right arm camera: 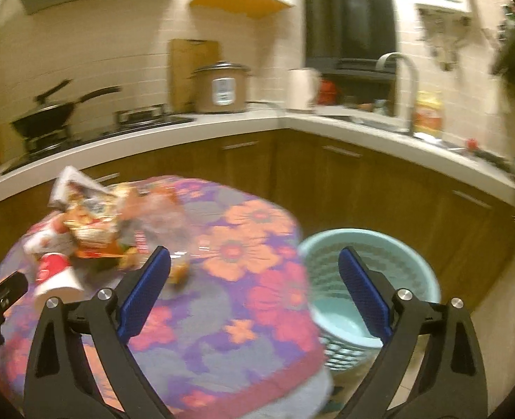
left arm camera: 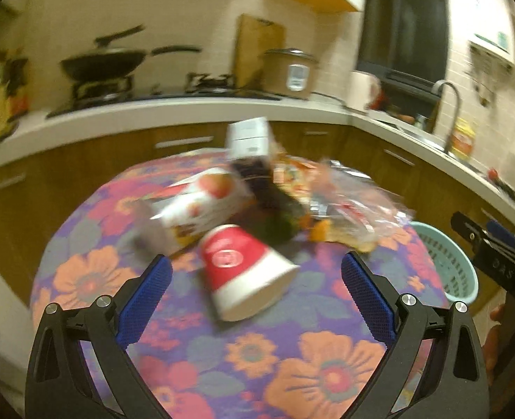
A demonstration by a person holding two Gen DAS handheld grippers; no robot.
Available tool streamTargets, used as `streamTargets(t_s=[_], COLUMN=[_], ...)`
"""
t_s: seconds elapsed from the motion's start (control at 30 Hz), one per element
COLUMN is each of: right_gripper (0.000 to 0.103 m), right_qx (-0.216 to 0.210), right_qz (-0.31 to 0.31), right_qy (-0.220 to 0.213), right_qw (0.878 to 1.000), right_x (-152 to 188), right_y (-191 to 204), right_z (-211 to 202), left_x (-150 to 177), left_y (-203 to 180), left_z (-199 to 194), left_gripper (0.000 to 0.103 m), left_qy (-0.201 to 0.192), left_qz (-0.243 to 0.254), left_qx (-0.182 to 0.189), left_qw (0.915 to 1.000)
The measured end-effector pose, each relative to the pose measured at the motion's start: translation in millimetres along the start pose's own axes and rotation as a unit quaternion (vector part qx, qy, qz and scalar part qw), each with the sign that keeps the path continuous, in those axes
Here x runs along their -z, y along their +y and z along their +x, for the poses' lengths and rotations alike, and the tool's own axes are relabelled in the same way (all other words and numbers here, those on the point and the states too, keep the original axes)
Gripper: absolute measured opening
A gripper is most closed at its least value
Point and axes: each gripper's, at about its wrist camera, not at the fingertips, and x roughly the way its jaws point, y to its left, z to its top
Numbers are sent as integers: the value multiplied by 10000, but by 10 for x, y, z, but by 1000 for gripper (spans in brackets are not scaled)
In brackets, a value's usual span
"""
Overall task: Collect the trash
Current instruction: 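Grasp the red-and-white paper cup with the left tool while the right tool grasps the clear plastic bag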
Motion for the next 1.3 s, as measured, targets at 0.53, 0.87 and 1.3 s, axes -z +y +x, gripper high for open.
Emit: streamTargets(t_s=[0.53, 0.87, 1.3], right_gripper=[84, 45, 8], right_qx=[-1451, -1791, -1963], right_qz=[211, -192, -304], right_qy=[1130, 1579, 1112], right_qw=[9827, 9709, 9737], right_x=[-268, -221, -216], right_y=[75, 302, 331], right_z=[1282, 1431, 1081], left_x=[-76, -53, -116], left_y=[396, 346, 170], left_z=[698, 927, 535], left_gripper=[85, 71, 0], left_qy=[1144, 1322, 855], left_qz=[-937, -1153, -429], left_qx=[177, 422, 433], left_qw=[9888, 9836, 9945])
